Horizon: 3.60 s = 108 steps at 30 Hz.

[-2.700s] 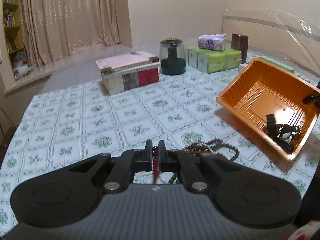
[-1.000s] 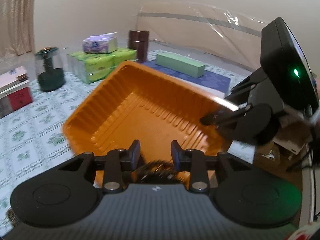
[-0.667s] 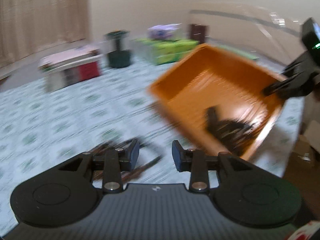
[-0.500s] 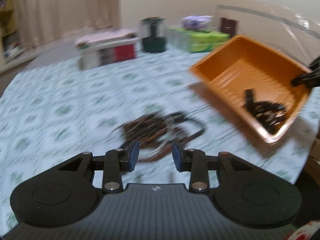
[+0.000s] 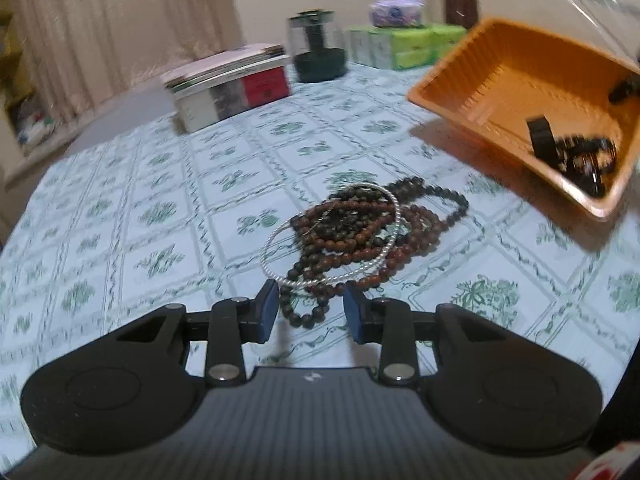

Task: Organize jewelry
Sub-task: 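Grasp the white pearl necklace from the pile with the left gripper, then carry the white pearl necklace into the orange tray and release it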

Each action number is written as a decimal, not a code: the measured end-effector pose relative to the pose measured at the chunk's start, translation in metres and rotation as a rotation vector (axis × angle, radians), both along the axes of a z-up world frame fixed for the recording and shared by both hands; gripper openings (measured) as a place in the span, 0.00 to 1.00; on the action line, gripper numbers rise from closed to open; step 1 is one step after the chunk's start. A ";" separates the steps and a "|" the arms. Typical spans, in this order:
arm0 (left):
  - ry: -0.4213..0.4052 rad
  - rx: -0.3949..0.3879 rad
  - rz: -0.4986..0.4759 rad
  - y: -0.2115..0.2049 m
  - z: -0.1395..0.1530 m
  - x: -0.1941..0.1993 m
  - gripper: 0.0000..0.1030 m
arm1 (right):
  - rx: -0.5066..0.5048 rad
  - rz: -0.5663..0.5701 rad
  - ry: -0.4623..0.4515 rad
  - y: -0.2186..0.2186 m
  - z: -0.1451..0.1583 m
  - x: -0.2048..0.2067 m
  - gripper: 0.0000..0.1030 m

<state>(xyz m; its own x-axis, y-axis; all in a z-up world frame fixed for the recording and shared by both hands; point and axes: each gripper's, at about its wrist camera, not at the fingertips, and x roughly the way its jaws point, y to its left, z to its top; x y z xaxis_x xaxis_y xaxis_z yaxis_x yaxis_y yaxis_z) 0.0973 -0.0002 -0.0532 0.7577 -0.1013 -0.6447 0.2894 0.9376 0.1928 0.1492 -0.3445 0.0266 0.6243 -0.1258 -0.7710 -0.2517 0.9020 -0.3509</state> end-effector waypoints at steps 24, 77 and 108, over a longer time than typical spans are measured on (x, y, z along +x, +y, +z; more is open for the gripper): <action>-0.047 0.454 -0.390 -0.040 -0.019 0.011 0.00 | 0.001 -0.002 0.001 0.000 0.000 0.001 0.05; -0.095 0.139 -0.269 -0.008 0.077 0.048 0.02 | -0.008 0.001 0.000 0.000 -0.001 0.000 0.05; -0.213 -0.148 -0.258 -0.026 0.183 0.059 0.02 | -0.008 0.002 0.001 0.000 -0.001 0.000 0.05</action>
